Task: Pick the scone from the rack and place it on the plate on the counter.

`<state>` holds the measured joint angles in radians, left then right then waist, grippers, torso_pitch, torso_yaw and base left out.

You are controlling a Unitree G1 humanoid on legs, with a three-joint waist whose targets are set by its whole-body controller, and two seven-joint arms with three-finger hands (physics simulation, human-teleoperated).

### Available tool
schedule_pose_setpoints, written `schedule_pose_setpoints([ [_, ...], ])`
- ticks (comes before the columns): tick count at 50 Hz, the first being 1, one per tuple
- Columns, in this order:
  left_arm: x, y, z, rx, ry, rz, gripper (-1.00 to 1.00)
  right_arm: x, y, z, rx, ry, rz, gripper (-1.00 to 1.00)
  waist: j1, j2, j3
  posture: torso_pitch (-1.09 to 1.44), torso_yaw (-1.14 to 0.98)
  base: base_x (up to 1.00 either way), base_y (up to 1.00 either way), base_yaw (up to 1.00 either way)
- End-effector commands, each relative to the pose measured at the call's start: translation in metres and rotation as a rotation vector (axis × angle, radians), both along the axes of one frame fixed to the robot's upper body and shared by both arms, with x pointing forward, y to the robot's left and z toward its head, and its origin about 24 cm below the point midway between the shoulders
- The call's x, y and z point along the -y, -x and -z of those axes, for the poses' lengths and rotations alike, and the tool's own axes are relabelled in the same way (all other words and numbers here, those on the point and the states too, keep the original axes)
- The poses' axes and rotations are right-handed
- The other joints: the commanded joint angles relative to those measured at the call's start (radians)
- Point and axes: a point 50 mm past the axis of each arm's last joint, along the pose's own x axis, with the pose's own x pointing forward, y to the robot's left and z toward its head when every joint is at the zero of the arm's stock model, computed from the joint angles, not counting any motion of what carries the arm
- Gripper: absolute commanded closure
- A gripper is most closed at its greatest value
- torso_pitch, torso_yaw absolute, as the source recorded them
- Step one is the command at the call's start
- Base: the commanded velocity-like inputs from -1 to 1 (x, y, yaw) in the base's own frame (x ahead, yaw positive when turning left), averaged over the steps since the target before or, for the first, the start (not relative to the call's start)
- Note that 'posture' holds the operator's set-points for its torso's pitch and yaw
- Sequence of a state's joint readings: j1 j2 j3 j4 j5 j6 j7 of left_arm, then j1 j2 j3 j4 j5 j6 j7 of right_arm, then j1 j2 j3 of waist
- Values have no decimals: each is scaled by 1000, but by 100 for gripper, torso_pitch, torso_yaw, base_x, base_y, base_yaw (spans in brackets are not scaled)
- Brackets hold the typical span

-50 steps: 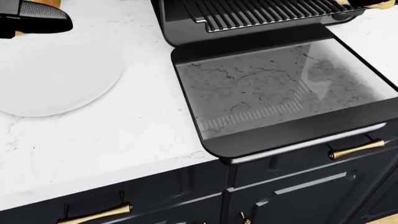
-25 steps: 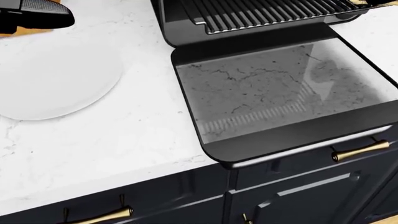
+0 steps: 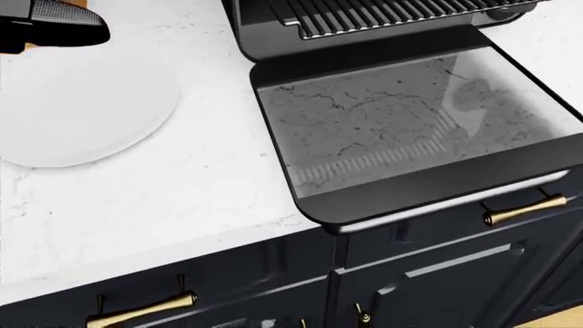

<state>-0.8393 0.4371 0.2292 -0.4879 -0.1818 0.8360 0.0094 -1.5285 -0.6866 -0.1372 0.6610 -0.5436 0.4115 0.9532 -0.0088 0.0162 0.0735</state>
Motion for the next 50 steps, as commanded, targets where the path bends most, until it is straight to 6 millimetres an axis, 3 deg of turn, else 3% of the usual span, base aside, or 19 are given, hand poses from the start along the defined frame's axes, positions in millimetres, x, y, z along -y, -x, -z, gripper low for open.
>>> schedule_pose_setpoints([
  [1,0,8,-12,71,-2,-4,-100,-6,11,-19,84,-10,-22,100,3,-3,-28,0,3,0,0,0],
  [16,6,9,-16,71,-22,30,-100,-47,13,-37,124,-67,-156,100,36,0,-29,0,10,0,0,0],
  [27,4,12,-16,75,-22,27,-100,-65,8,-46,139,-60,-210,100,71,2,-32,0,16,0,0,0],
  [50,5,12,-17,77,-19,27,-100,-106,7,-53,146,-73,-347,100,197,2,-36,0,27,0,0,0],
])
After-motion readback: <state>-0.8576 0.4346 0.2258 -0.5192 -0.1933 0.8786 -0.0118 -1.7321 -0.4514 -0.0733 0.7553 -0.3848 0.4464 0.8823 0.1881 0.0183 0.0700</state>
